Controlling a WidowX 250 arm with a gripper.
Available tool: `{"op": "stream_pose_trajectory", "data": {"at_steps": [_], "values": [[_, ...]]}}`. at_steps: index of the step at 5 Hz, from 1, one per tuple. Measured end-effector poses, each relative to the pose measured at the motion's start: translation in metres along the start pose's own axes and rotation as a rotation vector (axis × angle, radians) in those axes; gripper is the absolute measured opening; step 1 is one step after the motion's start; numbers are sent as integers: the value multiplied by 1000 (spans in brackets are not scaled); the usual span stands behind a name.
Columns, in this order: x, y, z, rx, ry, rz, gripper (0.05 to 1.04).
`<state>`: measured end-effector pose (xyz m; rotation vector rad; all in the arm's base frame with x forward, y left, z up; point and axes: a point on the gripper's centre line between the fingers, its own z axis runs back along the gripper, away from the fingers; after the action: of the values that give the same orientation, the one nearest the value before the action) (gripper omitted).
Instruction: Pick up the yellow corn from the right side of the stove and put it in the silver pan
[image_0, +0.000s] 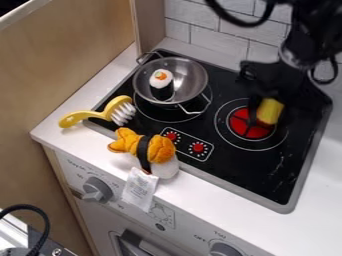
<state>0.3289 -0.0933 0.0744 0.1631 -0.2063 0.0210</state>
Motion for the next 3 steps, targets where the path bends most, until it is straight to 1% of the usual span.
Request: {"op": "stream_pose_trajectory", "data": {"at_steps": [1,2,3], "values": [[4,16,28,6,65,-28,526],[8,35,39,21,106,-71,526],[4,52,51,43,102,-93,526]]}}
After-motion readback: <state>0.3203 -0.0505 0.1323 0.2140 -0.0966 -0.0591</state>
